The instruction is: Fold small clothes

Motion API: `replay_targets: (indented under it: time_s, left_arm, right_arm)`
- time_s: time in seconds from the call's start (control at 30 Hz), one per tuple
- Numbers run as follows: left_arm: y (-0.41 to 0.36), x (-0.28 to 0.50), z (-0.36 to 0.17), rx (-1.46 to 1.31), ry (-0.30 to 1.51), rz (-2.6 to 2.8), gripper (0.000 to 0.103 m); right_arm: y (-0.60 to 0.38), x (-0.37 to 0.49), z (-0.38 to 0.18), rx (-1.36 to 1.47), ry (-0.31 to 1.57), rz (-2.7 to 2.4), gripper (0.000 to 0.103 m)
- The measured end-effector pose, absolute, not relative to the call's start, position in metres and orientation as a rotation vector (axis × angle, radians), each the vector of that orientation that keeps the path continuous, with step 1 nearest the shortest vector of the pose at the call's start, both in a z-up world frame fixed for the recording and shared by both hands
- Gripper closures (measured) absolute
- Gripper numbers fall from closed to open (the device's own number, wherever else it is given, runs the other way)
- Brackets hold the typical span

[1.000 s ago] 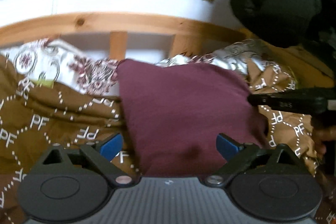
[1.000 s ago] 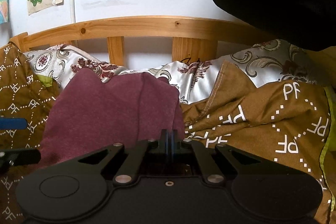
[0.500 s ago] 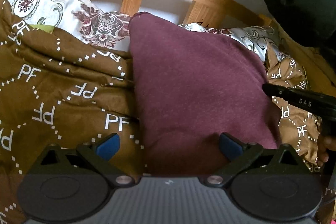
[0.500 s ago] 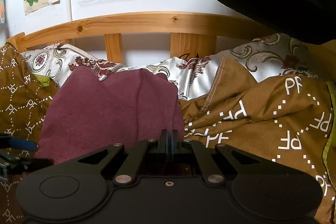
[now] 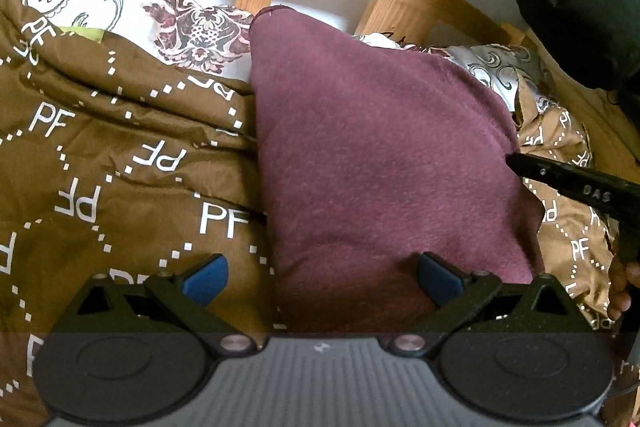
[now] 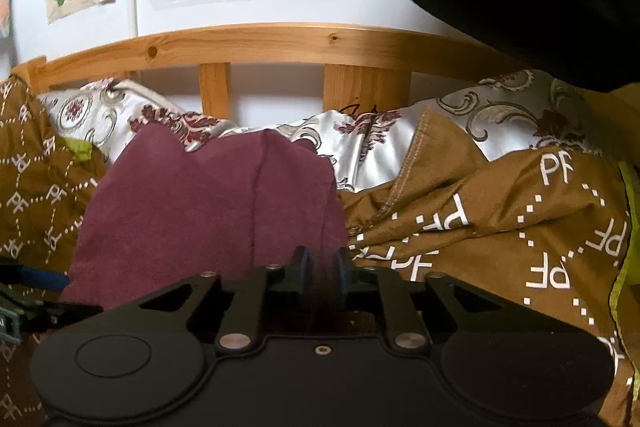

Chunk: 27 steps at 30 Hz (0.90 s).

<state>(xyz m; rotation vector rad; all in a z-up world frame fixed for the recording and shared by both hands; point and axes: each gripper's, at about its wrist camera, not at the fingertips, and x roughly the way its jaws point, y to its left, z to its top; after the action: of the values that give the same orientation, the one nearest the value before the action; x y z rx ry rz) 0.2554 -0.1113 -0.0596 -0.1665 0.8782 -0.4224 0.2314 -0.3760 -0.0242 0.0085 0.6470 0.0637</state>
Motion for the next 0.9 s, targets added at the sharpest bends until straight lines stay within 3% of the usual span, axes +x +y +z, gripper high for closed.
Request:
replay_targets:
  time_s: [0.03,0.1,0.3,0.4,0.57,0.63,0.8,0.9]
  left_arm:
    - [-0.111,0.256,-0.060,-0.169,0.880,-0.423,0.001]
    - [-0.109,0.258,-0.062,-0.179,0.890,-0.426,0.000]
    - [-0.103,0.263,-0.069,-0.224,0.891,-0.445,0.000]
    - [-0.103,0.263,-0.069,-0.224,0.886,-0.447,0.000]
    - [-0.103,0.263,-0.069,-0.228,0.885,-0.448,0.000]
    - [-0.103,0.263,-0.070,-0.228,0.886,-0.449,0.000]
    - [-0.103,0.265,-0.070,-0.238,0.893,-0.456,0.001]
    - [-0.102,0.265,-0.071,-0.245,0.897,-0.462,0.001]
  right_arm:
    - [-0.378,0.231,-0.024,0.032,0.646,0.065,0.069]
    - [-0.383,0.230,-0.023,0.077,0.641,0.071,0.046]
    - [-0.399,0.231,-0.023,0.303,0.625,0.118,0.014]
    - [-0.405,0.239,-0.033,0.432,0.662,0.130,0.010]
    - [-0.396,0.249,-0.052,0.472,0.741,0.134,0.009]
    - [-0.393,0.250,-0.055,0.483,0.754,0.159,0.014]
    - [-0.384,0.250,-0.049,0.445,0.753,0.181,0.040]
    - [-0.382,0.250,-0.048,0.435,0.751,0.178,0.050]
